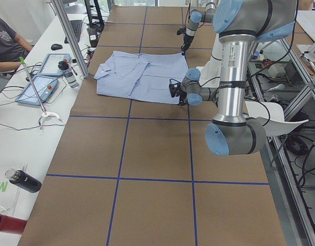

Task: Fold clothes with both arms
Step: 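Grasp the hem corners, left gripper nearest corner while right gripper the other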

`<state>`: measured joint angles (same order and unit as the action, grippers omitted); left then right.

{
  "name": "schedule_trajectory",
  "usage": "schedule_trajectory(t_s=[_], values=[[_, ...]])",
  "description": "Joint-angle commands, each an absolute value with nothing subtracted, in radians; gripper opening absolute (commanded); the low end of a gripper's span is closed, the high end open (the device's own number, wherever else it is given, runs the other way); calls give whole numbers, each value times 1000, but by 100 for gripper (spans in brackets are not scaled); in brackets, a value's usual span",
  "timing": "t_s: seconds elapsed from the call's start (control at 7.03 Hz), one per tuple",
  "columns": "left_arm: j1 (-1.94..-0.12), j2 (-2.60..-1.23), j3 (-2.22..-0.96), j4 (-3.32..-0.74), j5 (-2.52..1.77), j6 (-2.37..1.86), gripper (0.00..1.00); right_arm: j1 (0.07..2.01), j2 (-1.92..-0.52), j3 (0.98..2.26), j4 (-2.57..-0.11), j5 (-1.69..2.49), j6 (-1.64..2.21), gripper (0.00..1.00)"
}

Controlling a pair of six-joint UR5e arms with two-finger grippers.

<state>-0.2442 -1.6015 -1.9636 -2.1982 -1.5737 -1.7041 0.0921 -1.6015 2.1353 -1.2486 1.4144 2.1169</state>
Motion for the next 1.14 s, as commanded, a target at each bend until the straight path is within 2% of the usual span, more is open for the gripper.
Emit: schedule_trajectory(t_s=[0.0,0.28,0.43,0.57,1.0], values=[[-238,-1600,-1962,-2198,-1574,-1706,65,92,-1601,2137,-1249,1414,2117,0],[-236,-1600,-1957,-2200,-1572,-1739,37,92,-1601,2135,-1249,1414,2117,0],[-236,-1600,-1957,-2200,-1574,-1740,14,92,-1601,2135,-1249,1414,2117,0],[-238,-1598,-1963,-2200,-1572,-1740,0,92,-1601,2135,-1249,1414,2117,0],[-241,-1589,-2050,-2198,-1580,-1729,0,94,-1603,2138,-1249,1414,2117,0]])
